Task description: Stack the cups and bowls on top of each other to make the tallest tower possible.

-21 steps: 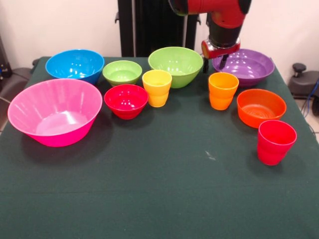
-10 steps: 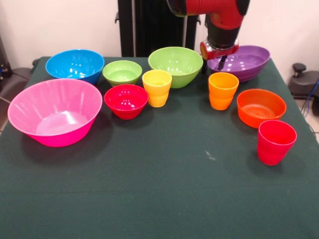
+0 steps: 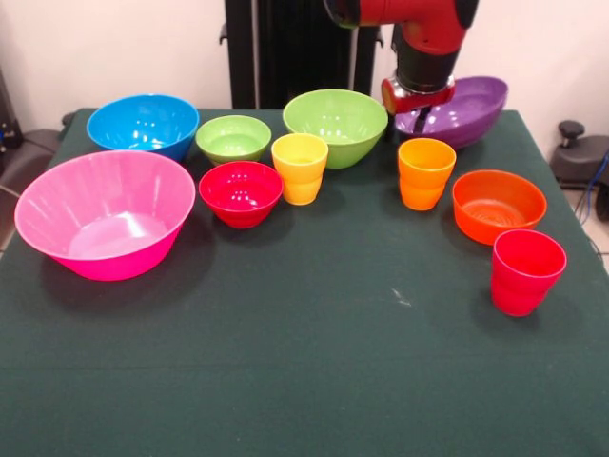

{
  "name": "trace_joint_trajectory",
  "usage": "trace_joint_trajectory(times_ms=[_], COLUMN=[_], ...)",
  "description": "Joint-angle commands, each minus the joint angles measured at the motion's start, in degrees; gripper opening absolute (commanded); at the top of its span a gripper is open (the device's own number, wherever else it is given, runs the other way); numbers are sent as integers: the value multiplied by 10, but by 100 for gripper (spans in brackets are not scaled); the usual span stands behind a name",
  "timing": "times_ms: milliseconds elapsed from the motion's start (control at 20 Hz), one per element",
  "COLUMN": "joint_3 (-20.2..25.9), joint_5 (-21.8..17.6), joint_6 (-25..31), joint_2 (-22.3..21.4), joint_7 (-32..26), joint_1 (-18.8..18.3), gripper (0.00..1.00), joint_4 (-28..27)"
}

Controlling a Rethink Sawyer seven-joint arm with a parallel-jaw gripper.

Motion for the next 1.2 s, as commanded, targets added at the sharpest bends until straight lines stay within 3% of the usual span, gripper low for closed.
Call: trace_joint_trajectory(times_ms=[50,650,750,900,1050,1200], joint_3=[16,11,24,41,74,91], joint_5=[6,10,10,12,15,19], joint_6=[-40,-25,-7,-4,55,81], joint_2=[17,16,15,-5,-59,-86], joint_7=[83,82,73,71,48,43], joint_1=[4,9,-3,-19,-47,-57], gripper=[0,0,0,0,0,0], joint_4=[-69,-72,-69,-55,-22,-8])
